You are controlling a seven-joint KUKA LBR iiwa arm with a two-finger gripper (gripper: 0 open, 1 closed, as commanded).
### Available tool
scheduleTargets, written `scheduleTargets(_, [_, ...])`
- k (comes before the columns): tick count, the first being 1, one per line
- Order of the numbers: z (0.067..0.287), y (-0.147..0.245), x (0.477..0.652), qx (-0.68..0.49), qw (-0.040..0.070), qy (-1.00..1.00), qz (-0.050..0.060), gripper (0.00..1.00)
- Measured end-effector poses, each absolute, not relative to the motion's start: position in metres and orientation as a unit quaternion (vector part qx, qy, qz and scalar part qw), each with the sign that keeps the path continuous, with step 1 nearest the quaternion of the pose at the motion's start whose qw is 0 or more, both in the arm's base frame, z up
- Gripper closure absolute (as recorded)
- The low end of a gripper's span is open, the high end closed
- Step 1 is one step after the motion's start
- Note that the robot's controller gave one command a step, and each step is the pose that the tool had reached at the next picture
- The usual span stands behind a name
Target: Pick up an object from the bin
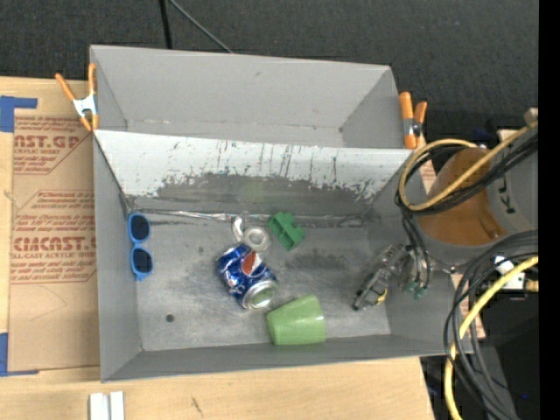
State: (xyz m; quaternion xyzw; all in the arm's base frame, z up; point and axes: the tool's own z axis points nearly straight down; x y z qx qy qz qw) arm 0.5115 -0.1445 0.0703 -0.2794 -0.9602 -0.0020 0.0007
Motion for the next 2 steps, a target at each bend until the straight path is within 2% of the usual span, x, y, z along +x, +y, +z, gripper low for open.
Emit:
scheduleTargets(1, [0.178, -0.095, 0.482, -0.254, -0.003, -0.967, -0.001, 1.0])
scheduleTargets(2, [0.304, -0.013, 0.509, -0.21, -0.005, -0.978, -0.002, 1.0])
